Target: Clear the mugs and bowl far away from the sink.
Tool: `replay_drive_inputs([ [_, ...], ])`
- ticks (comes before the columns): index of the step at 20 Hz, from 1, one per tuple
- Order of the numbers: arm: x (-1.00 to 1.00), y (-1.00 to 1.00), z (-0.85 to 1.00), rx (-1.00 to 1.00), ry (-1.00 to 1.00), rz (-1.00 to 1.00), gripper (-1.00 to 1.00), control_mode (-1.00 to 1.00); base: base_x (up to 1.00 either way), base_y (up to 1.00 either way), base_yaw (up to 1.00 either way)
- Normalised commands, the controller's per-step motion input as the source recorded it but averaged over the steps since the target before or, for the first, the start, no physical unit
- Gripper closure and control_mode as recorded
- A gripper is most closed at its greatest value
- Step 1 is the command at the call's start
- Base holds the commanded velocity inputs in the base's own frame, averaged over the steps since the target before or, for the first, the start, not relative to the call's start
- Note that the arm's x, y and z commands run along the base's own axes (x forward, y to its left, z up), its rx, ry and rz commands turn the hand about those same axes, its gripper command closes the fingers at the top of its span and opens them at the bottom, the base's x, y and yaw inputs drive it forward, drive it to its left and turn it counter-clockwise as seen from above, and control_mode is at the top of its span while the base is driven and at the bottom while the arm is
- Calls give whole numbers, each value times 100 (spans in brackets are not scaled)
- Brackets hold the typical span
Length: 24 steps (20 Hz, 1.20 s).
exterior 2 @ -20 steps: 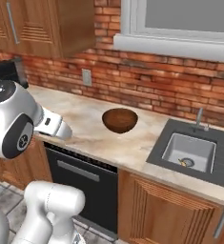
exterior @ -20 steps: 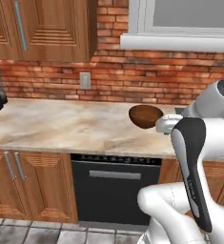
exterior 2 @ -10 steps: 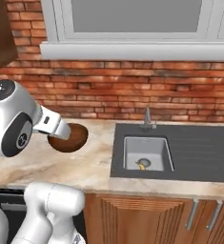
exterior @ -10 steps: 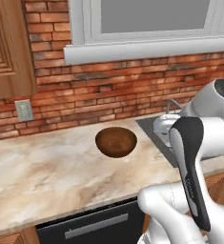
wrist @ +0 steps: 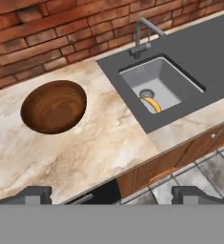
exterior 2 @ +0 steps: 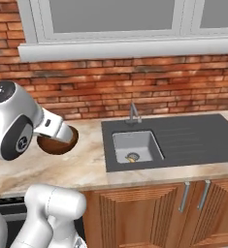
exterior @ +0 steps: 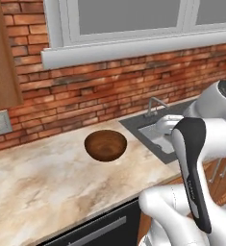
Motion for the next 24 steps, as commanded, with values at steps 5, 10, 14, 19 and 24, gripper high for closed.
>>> replay_drive_inputs([
  [5, 0, 0, 0, 0, 0, 0, -100, 100, 100, 3, 7],
  [10, 0, 0, 0, 0, 0, 0, -100, 100, 100, 0, 38],
  [14, 0, 0, 0, 0, 0, 0, -100, 100, 100, -3, 53],
  [19, 40, 0, -3, 0, 10, 2, -100, -100, 60, 0, 23],
  [24, 89, 0, -10, 0, 30, 1, -100, -100, 0, 0, 0],
])
